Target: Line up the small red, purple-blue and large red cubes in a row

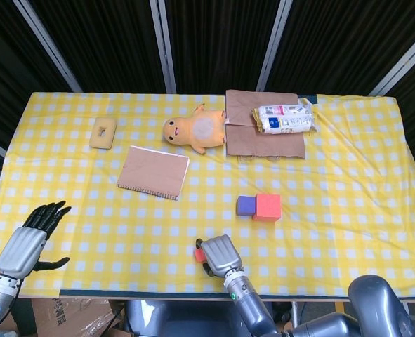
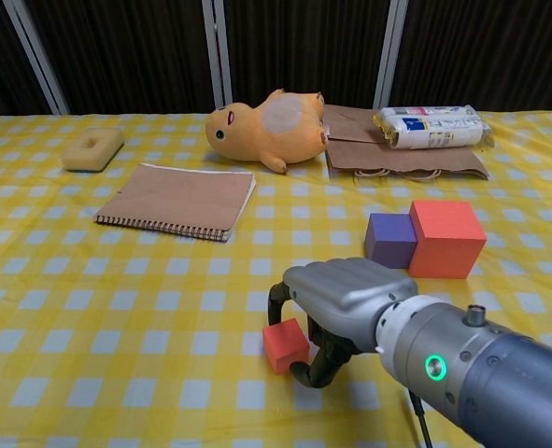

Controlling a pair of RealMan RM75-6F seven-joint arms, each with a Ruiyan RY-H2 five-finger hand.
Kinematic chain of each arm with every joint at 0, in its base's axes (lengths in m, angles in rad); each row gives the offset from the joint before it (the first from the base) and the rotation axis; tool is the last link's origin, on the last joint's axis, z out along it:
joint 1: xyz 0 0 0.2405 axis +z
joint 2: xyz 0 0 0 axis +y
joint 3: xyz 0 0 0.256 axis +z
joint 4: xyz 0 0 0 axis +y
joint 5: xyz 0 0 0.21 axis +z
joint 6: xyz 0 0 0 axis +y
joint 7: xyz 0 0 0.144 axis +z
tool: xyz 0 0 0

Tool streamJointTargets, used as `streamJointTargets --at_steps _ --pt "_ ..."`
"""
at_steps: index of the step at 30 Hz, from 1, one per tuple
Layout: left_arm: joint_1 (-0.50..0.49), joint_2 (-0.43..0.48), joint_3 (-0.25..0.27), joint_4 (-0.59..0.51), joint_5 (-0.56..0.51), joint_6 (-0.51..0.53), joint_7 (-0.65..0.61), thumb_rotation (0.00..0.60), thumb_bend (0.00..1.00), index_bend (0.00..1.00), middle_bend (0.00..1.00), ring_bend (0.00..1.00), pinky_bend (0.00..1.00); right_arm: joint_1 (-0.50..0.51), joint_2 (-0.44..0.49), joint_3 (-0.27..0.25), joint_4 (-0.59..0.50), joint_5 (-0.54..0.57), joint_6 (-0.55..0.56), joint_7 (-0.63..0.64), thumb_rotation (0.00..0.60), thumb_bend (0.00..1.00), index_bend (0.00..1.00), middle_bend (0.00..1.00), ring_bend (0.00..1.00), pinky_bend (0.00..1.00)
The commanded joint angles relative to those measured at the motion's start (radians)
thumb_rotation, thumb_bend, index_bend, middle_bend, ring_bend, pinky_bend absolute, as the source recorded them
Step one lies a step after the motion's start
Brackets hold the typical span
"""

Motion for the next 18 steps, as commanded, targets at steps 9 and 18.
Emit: streamJointTargets --at_steps 9,18 --pt "-0.001 0.001 0.000 -0.001 -0.001 -0.002 -0.003 0.600 0.00 0.00 0.00 0.00 0.00 -0.009 -0.008 -0.002 -0.002 -0.002 -0.001 -0.001 0.600 0.52 0.43 1.00 1.00 1.00" --pt "0.000 0.001 0.000 -0.002 0.000 0.000 -0.004 0.600 0.00 0.00 0.00 0.00 0.00 -0.012 0.010 0.044 0.002 -0.013 0.015 0.006 0.600 0.53 0.44 1.00 1.00 1.00"
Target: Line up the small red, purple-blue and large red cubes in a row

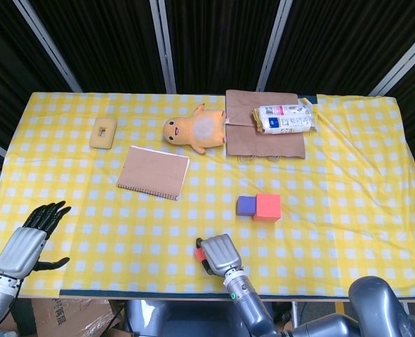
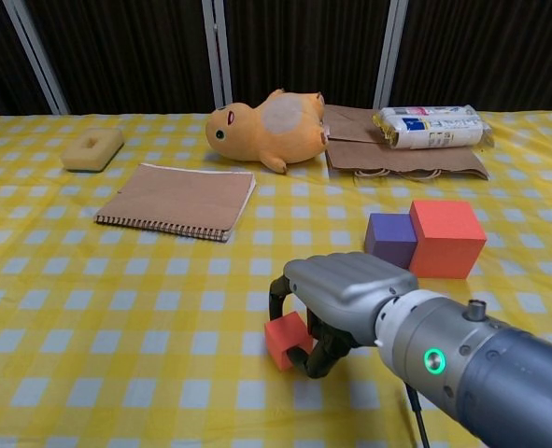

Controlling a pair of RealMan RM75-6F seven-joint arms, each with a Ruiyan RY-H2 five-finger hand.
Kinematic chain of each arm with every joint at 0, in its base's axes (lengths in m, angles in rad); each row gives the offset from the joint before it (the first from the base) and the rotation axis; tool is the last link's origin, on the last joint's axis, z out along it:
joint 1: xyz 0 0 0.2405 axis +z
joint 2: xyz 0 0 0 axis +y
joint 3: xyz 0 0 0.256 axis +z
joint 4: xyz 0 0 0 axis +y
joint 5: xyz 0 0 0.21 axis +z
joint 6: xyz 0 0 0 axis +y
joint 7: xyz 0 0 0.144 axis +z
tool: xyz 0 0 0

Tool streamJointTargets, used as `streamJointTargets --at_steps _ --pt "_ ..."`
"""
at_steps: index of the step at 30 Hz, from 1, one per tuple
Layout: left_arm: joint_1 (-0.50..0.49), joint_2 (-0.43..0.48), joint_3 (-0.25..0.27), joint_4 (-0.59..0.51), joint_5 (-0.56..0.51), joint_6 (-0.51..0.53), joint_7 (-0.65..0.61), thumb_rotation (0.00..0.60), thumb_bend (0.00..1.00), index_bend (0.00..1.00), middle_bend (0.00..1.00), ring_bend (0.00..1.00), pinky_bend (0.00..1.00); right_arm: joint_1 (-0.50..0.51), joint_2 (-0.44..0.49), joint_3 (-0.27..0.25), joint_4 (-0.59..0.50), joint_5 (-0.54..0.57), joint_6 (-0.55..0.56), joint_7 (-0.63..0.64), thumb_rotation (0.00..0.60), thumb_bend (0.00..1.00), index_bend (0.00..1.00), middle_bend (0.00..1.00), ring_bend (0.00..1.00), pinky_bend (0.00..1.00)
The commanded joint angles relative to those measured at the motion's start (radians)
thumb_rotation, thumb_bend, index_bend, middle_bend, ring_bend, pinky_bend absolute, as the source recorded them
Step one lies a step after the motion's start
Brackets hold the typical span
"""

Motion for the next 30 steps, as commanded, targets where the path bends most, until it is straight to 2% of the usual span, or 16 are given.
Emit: streamJointTargets --at_steps 1,5,12,18,30 --pt "0.000 0.000 0.000 0.000 0.000 -0.001 -0.001 0.600 0.00 0.00 0.00 0.00 0.00 0.000 0.014 0.028 0.002 -0.001 0.007 0.006 0.600 0.53 0.44 1.00 1.00 1.00" --pt "-0.001 0.000 0.000 -0.001 -0.001 -0.002 -0.002 0.600 0.00 0.00 0.00 0.00 0.00 0.001 0.036 0.087 0.029 -0.006 0.021 0.027 0.600 0.53 0.44 1.00 1.00 1.00" --pt "-0.004 0.001 0.000 -0.004 -0.007 -0.011 -0.003 0.600 0.00 0.00 0.00 0.00 0.00 0.007 0.041 0.150 0.122 -0.003 0.018 0.062 0.600 0.53 0.44 1.00 1.00 1.00" --pt "-0.005 0.002 -0.002 -0.006 -0.011 -0.012 -0.005 0.600 0.00 0.00 0.00 0.00 0.00 0.015 0.021 0.178 0.211 0.018 -0.011 0.089 0.600 0.53 0.44 1.00 1.00 1.00" --pt "-0.006 0.002 -0.002 -0.006 -0.012 -0.015 -0.007 0.600 0.00 0.00 0.00 0.00 0.00 0.019 -0.014 0.184 0.303 0.024 -0.043 0.118 0.600 0.53 0.44 1.00 1.00 1.00"
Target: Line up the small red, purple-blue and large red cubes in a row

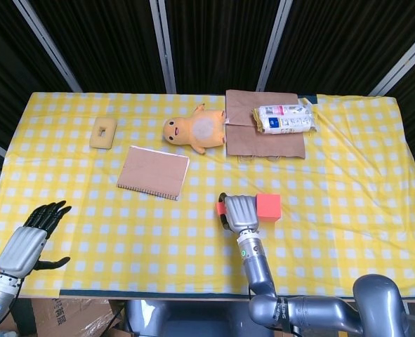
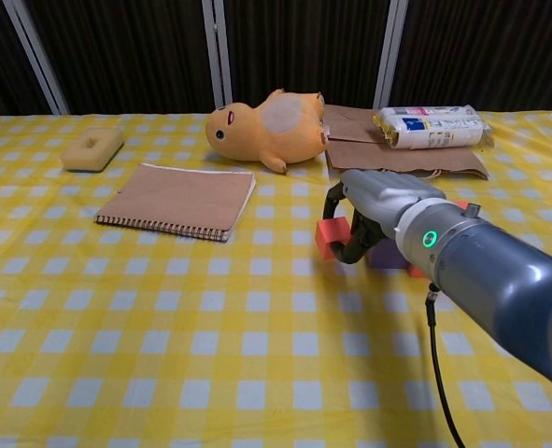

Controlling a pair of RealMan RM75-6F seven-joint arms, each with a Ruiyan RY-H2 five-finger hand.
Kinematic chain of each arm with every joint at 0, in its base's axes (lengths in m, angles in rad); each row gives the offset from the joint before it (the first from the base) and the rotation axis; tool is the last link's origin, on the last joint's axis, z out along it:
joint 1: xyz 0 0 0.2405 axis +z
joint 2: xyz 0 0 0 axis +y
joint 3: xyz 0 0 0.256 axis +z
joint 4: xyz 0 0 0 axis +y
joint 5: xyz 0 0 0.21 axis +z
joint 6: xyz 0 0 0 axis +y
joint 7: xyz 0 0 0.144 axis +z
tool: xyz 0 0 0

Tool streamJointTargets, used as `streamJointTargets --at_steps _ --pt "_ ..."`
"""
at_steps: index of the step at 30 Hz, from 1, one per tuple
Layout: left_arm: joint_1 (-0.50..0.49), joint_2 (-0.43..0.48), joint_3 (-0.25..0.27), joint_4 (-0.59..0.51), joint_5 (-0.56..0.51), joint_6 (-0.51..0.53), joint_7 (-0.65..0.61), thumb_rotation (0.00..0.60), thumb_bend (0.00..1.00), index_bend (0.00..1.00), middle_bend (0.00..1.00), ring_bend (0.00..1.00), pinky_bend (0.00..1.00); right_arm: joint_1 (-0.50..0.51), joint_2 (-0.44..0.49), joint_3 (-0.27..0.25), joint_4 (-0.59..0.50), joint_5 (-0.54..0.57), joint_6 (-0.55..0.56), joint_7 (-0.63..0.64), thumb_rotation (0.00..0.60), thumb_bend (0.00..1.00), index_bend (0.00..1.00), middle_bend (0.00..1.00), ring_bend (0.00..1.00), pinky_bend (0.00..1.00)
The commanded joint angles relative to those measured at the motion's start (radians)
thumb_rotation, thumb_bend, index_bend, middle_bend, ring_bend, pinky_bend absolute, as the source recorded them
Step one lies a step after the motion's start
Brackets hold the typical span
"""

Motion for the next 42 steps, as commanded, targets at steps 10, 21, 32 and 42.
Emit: streamJointTargets --at_steps 10,21,32,42 --pt "0.001 0.001 0.002 0.000 0.004 0.002 -0.004 0.600 0.00 0.00 0.00 0.00 0.00 -0.001 -0.018 -0.001 0.046 0.002 -0.009 0.001 0.600 0.53 0.44 1.00 1.00 1.00" --pt "0.001 0.001 0.002 -0.001 0.003 0.001 -0.003 0.600 0.00 0.00 0.00 0.00 0.00 -0.004 -0.027 0.003 0.056 -0.002 -0.016 0.004 0.600 0.53 0.36 1.00 1.00 1.00" --pt "0.000 0.001 0.002 -0.001 0.005 0.002 -0.005 0.600 0.00 0.00 0.00 0.00 0.00 -0.009 -0.023 0.003 0.043 -0.005 -0.013 -0.004 0.600 0.53 0.22 1.00 1.00 1.00" --pt "0.000 0.002 0.004 -0.002 0.009 0.001 -0.005 0.600 0.00 0.00 0.00 0.00 0.00 -0.035 0.016 -0.045 -0.108 -0.050 0.026 -0.023 0.600 0.53 0.20 1.00 1.00 1.00"
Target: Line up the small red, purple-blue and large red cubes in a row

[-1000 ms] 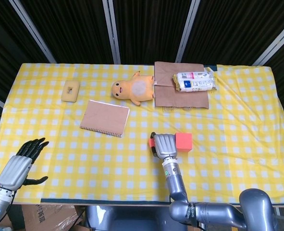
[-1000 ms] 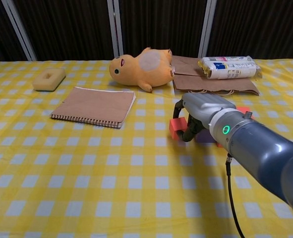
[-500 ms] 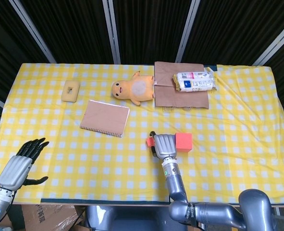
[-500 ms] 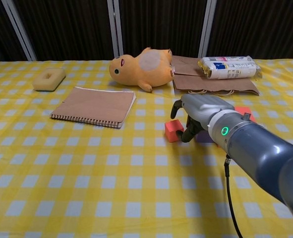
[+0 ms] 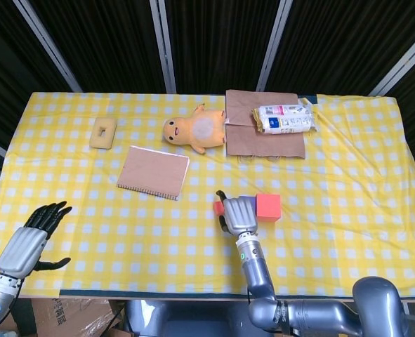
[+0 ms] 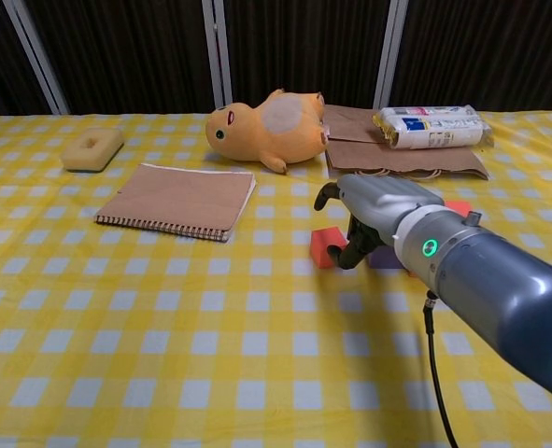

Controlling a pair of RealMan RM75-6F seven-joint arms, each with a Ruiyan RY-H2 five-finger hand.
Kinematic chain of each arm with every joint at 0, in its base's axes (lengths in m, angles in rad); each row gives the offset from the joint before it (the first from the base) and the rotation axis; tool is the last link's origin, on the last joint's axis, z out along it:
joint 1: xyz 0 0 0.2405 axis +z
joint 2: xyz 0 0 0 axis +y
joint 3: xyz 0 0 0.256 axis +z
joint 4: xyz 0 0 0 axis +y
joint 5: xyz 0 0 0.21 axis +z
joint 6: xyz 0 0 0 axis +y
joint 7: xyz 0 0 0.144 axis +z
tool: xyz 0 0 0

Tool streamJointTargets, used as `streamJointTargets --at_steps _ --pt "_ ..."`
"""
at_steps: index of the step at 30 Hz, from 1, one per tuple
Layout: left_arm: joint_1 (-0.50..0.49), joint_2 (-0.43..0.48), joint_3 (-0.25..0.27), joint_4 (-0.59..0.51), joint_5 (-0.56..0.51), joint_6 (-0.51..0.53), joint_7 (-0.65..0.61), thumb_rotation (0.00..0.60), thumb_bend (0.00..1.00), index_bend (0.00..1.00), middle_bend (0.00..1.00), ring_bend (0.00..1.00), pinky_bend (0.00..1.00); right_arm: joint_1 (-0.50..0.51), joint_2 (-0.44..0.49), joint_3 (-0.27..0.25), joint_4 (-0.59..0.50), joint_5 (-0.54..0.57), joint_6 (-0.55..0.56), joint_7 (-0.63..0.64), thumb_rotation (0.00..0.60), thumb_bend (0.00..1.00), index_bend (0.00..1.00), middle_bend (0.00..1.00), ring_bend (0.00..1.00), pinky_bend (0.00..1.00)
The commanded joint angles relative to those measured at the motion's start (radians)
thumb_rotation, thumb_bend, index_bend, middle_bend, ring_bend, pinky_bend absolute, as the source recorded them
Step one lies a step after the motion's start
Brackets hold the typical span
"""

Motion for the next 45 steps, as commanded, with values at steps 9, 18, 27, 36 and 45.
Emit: streamJointTargets --at_steps 9,18,27,36,45 --pt "0.003 -0.004 -0.001 -0.001 0.000 0.007 0.013 0.600 0.00 0.00 0.00 0.00 0.00 -0.011 -0.021 -0.073 -0.109 0.019 0.026 -0.074 0.600 0.53 0.16 1.00 1.00 1.00" --pt "0.001 -0.002 -0.001 0.001 -0.002 0.001 0.007 0.600 0.00 0.00 0.00 0.00 0.00 -0.002 -0.060 -0.064 -0.062 0.066 0.016 -0.100 0.600 0.53 0.12 1.00 1.00 1.00" --pt "0.000 -0.001 -0.001 0.000 -0.004 -0.002 0.003 0.600 0.00 0.00 0.00 0.00 0.00 0.000 -0.078 -0.053 -0.014 0.093 0.003 -0.105 0.600 0.53 0.10 1.00 1.00 1.00" --pt "0.000 -0.001 -0.001 -0.002 -0.007 -0.004 0.004 0.600 0.00 0.00 0.00 0.00 0.00 -0.006 -0.079 -0.036 0.033 0.117 0.006 -0.107 0.600 0.53 0.09 1.00 1.00 1.00" --pt "0.001 -0.002 -0.001 -0.003 -0.009 -0.003 0.008 0.600 0.00 0.00 0.00 0.00 0.00 -0.012 -0.083 -0.027 0.052 0.122 0.015 -0.108 0.600 0.53 0.08 1.00 1.00 1.00"
